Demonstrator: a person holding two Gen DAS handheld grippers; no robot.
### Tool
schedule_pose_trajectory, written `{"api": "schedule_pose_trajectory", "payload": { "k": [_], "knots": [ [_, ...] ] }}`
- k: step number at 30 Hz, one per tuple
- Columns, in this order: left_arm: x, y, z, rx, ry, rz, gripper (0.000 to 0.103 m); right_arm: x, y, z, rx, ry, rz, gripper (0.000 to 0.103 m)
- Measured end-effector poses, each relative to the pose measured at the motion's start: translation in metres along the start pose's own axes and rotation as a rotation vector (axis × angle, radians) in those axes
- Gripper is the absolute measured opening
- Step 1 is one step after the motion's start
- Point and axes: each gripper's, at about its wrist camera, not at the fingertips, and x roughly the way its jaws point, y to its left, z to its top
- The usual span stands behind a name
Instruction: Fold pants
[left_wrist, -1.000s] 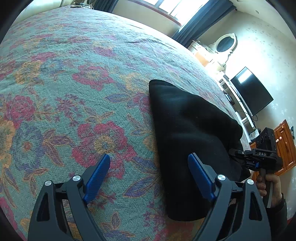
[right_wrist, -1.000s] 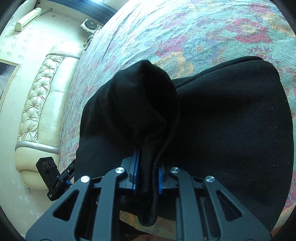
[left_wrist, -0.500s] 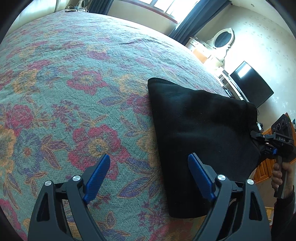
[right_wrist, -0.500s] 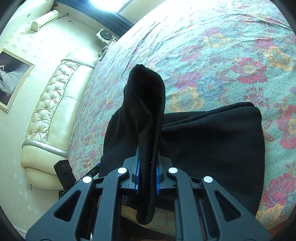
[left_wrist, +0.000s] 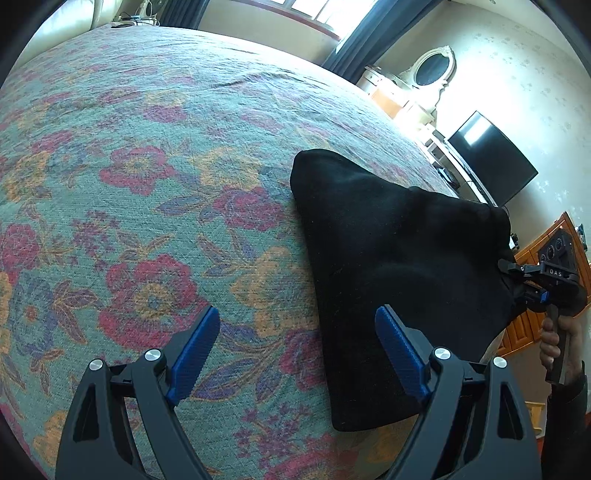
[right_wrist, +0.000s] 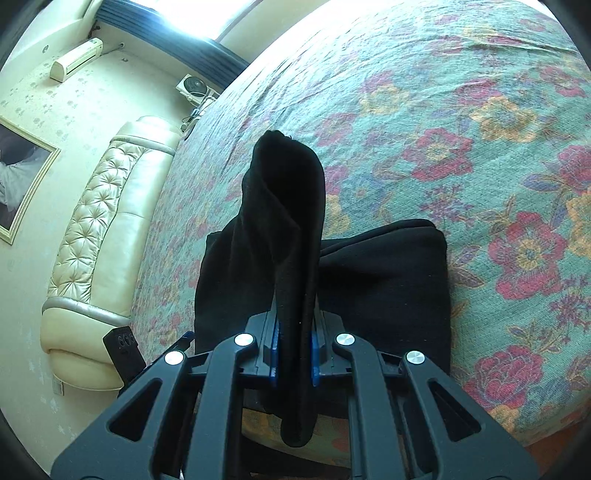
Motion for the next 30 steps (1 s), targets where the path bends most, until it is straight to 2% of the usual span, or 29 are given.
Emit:
{"api": "schedule_pose_trajectory", "payload": {
  "k": [11, 18, 30],
  "knots": [
    [0.015, -0.020, 0.008, 0.005, 0.027, -0.055, 0.085, 0.000, -0.036, -0.001, 0.072, 0.016, -0.005, 0.012],
    [0.018, -0.016, 0.008, -0.045, 0.055, -0.089, 0.085, 0.005, -0.053, -0.004, 0.107, 0.033, 0.005, 0.012],
    [0.029, -0.033, 0.006, -0.009, 0.080, -0.102, 0.085, 0.014, -0.075, -0.007, 0.176, 0.054, 0.052, 0.012]
  ]
}}
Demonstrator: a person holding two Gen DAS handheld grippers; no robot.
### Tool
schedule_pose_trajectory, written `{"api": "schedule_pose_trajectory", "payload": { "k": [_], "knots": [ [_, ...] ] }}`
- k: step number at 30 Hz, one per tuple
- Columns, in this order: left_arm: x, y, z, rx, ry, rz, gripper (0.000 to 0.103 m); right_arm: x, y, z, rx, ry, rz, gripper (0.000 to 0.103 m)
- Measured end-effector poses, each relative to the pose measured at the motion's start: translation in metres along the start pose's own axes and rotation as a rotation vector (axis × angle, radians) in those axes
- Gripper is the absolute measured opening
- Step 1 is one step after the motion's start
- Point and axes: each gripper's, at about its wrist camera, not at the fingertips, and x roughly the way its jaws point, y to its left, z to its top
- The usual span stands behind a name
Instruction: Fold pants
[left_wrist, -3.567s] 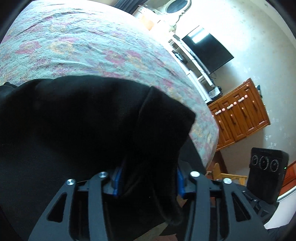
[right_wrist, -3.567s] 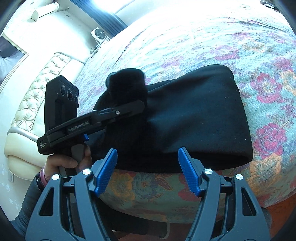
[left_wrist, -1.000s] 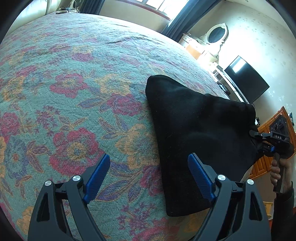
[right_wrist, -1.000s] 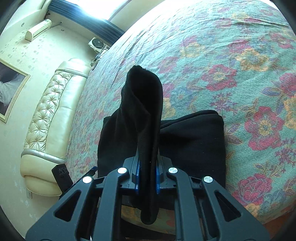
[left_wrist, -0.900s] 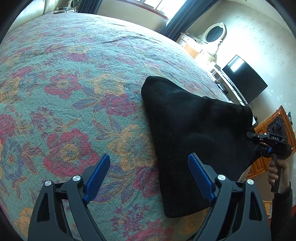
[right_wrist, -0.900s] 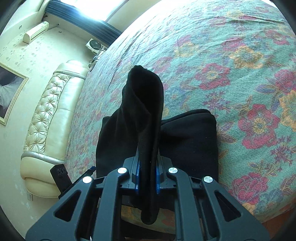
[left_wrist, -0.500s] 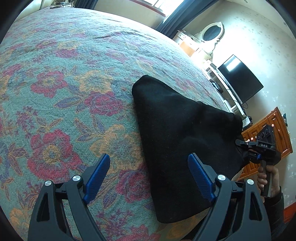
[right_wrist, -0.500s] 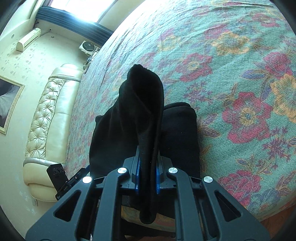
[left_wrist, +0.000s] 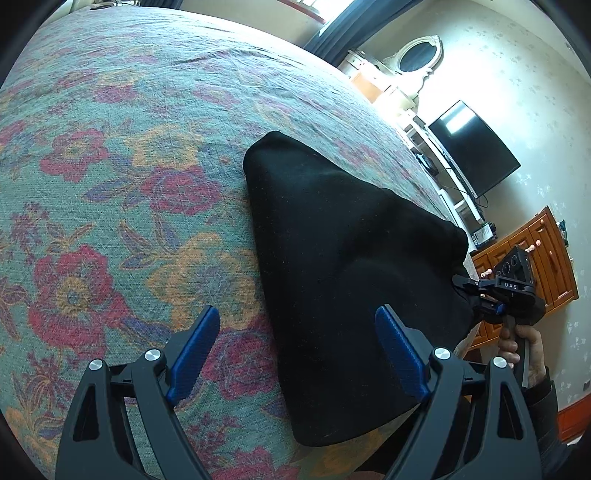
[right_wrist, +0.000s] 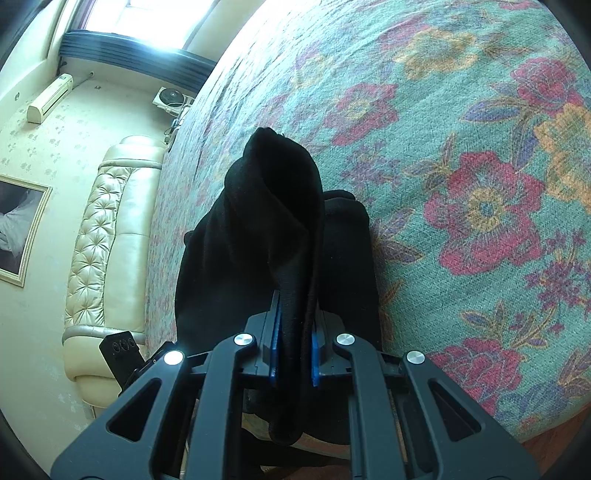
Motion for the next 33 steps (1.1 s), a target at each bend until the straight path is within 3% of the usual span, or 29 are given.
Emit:
{"api": "schedule_pose_trajectory", "payload": {
  "k": [10, 15, 17, 19, 21, 23, 25, 28, 30, 31, 32, 33],
  "knots": [
    [0.009, -0.008, -0.003, 0.013, 0.021, -0.011, 0.085, -0.001, -0.009, 0.003, 0.023, 0.032, 0.030, 0.017],
    [0.013, -0.011, -0.002, 0.018, 0.026, -0.012, 0.085, -0.006, -0.010, -0.002, 0.039, 0.057, 0.075, 0.040],
    [0.014, -0.011, -0.002, 0.019, 0.027, -0.013, 0.085, -0.010, -0.006, -0.007, 0.033, 0.067, 0.102, 0.056],
    [0.014, -0.012, -0.002, 0.020, 0.027, -0.012, 0.085, -0.013, -0.002, -0.013, 0.016, 0.069, 0.091, 0.054],
    [0.014, -0.012, -0.002, 0.018, 0.027, -0.013, 0.085, -0.015, -0.001, -0.018, -0.003, 0.074, 0.063, 0.043],
    [0.015, -0.012, -0.003, 0.015, 0.026, -0.015, 0.085, -0.014, -0.006, -0.024, -0.014, 0.086, 0.029, 0.015],
    [0.016, -0.012, -0.004, 0.017, 0.029, -0.018, 0.085, -0.011, -0.017, -0.028, -0.023, 0.090, 0.000, 0.014],
    [0.018, -0.013, -0.006, 0.022, 0.035, -0.014, 0.085, -0.004, -0.038, -0.034, 0.035, 0.101, 0.052, 0.015],
    [0.017, -0.012, -0.006, 0.019, 0.032, -0.017, 0.085, -0.007, -0.045, -0.031, 0.081, 0.115, 0.130, 0.024],
    [0.016, -0.011, -0.005, 0.019, 0.030, -0.017, 0.085, -0.012, -0.044, -0.028, 0.081, 0.113, 0.147, 0.034],
    [0.014, -0.010, -0.003, 0.021, 0.026, -0.015, 0.085, -0.019, -0.041, -0.023, 0.065, 0.092, 0.153, 0.058],
    [0.012, -0.008, -0.002, 0.024, 0.022, -0.011, 0.085, -0.028, -0.036, -0.016, 0.039, 0.057, 0.143, 0.074]
  ]
}}
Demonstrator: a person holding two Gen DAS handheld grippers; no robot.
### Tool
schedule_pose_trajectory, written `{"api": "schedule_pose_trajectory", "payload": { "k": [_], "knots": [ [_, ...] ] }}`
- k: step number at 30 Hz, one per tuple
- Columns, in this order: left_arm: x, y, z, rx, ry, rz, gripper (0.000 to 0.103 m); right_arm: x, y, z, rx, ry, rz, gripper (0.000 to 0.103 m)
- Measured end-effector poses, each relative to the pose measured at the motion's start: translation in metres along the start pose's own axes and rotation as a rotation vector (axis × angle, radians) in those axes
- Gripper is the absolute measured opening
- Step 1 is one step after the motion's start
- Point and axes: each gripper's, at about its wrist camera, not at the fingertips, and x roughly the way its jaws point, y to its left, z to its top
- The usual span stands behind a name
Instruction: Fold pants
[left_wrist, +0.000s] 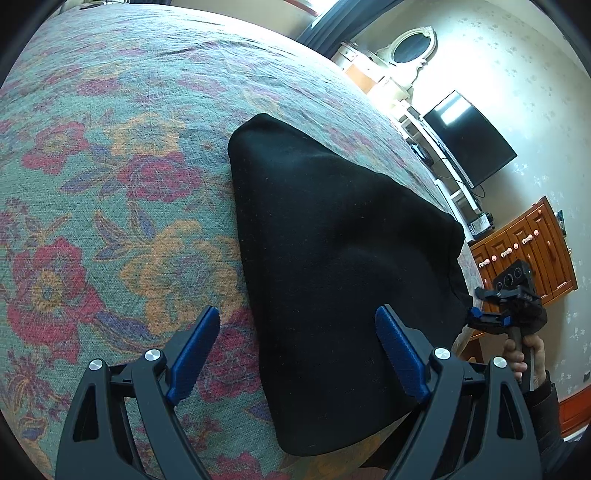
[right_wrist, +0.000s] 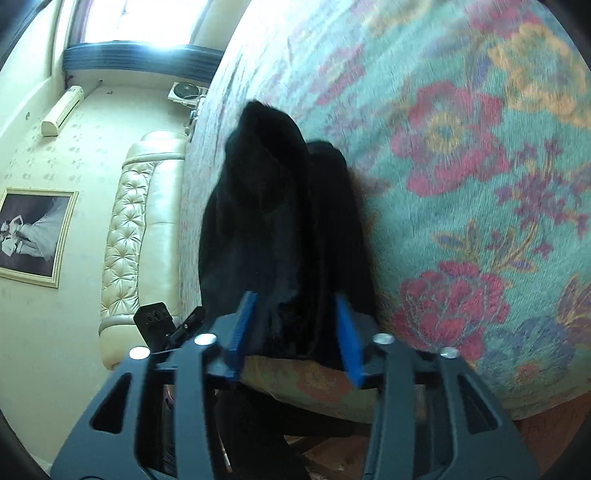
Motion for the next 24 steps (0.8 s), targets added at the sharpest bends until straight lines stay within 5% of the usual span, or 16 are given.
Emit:
{"api": "schedule_pose_trajectory", "payload": {
  "k": [1, 4, 10, 13, 24],
  "knots": [
    [-0.001, 0.002, 0.002, 0.001, -0.004, 0.005, 0.085, -0.008, 0.006, 0.007, -0.039, -0.042, -0.019, 0.090],
    [-0.004, 0.010, 0.009, -0.014, -0.012, 0.015, 0.085, -0.014, 0.017, 0.033, -0.105, -0.101, -0.026, 0.090],
    [0.002, 0.029, 0.030, -0.061, -0.017, -0.022, 0.085, 0.030, 0.008, 0.079, -0.084, -0.014, 0.003, 0.090],
    [0.012, 0.041, 0.044, -0.073, -0.002, -0.057, 0.085, 0.048, -0.007, 0.088, -0.055, 0.012, -0.012, 0.090],
    [0.048, 0.065, 0.089, -0.194, 0.017, -0.244, 0.085, 0.071, -0.019, 0.105, -0.019, 0.073, 0.160, 0.090]
  ]
}}
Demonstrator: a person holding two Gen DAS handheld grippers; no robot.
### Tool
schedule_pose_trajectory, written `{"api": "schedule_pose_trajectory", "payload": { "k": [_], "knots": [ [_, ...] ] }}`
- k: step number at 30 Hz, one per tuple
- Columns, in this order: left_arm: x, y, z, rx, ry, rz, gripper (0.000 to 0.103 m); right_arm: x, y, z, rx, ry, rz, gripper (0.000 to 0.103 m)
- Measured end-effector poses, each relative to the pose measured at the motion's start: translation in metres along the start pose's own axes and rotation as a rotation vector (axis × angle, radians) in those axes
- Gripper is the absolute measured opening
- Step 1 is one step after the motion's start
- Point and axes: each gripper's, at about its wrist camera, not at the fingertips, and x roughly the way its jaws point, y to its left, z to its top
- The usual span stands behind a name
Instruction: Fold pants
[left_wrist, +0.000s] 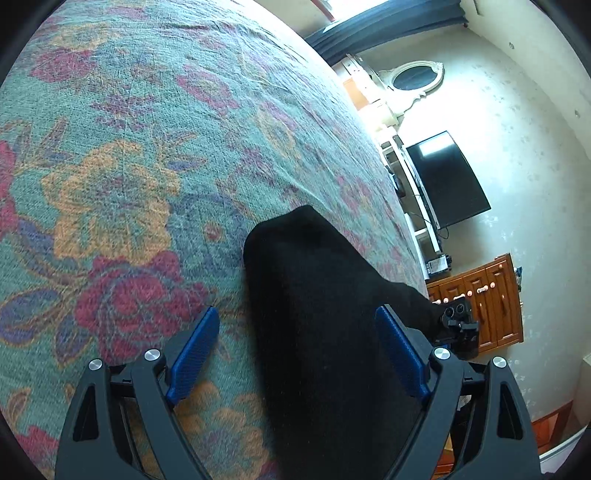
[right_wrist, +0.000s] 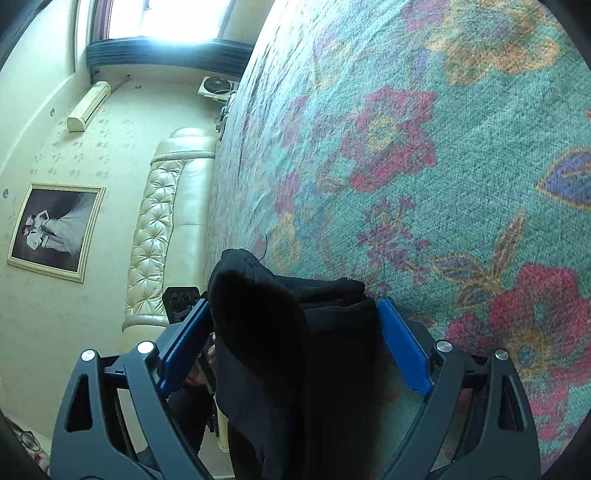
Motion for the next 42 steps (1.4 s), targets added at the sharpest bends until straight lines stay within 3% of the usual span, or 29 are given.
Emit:
{"api": "schedule_pose_trajectory", "payload": {
  "k": [1, 5, 6, 7, 8, 10, 13, 15, 17, 19, 22, 30, 36, 42],
  "knots": [
    [0.002, 0.000, 0.002, -0.005, 0.002, -0.005, 0.085, 0.001, 0.000, 0.001, -0.004, 0.003, -0.005, 0.086],
    [0.008, -0.006, 0.004, 0.017, -0.003, -0.001, 0.085, 0.010, -0.003, 0.006, 0.032, 0.008, -0.052, 0.048],
    [0.010, -0.008, 0.003, 0.035, -0.007, 0.012, 0.085, 0.009, -0.008, 0.006, 0.043, 0.003, -0.047, 0.044],
    [0.013, -0.012, 0.001, 0.060, -0.009, 0.033, 0.081, 0.008, -0.011, 0.006, 0.052, 0.002, -0.046, 0.036],
    [0.015, -0.016, -0.001, 0.095, -0.008, 0.063, 0.058, 0.008, -0.013, 0.006, 0.053, -0.002, -0.045, 0.032],
    [0.022, -0.020, -0.005, 0.138, 0.015, 0.126, 0.045, 0.008, -0.013, 0.004, 0.051, -0.016, -0.052, 0.031],
    [0.021, -0.020, -0.008, 0.150, 0.002, 0.124, 0.046, 0.007, -0.015, 0.002, 0.048, -0.029, -0.049, 0.035],
    [0.016, -0.019, -0.011, 0.144, -0.006, 0.102, 0.055, 0.006, -0.015, -0.001, 0.048, -0.028, -0.016, 0.045],
    [0.007, -0.017, -0.014, 0.122, -0.009, 0.055, 0.080, 0.001, -0.015, -0.005, 0.063, -0.031, 0.039, 0.063],
    [-0.005, -0.017, -0.023, 0.104, -0.036, 0.070, 0.085, -0.005, -0.014, -0.011, 0.071, -0.040, 0.074, 0.073],
    [-0.018, -0.018, -0.039, 0.072, -0.038, 0.108, 0.085, -0.011, -0.012, -0.027, 0.058, -0.031, 0.077, 0.077],
    [-0.034, -0.026, -0.090, 0.109, 0.004, 0.091, 0.086, -0.019, -0.010, -0.073, 0.031, 0.012, 0.125, 0.084],
    [-0.019, -0.042, -0.096, 0.125, 0.066, 0.040, 0.086, -0.023, -0.011, -0.084, 0.027, 0.003, 0.192, 0.086],
    [-0.004, -0.050, -0.090, 0.164, 0.057, 0.099, 0.088, -0.019, -0.005, -0.085, 0.000, -0.008, 0.181, 0.087]
  ]
}}
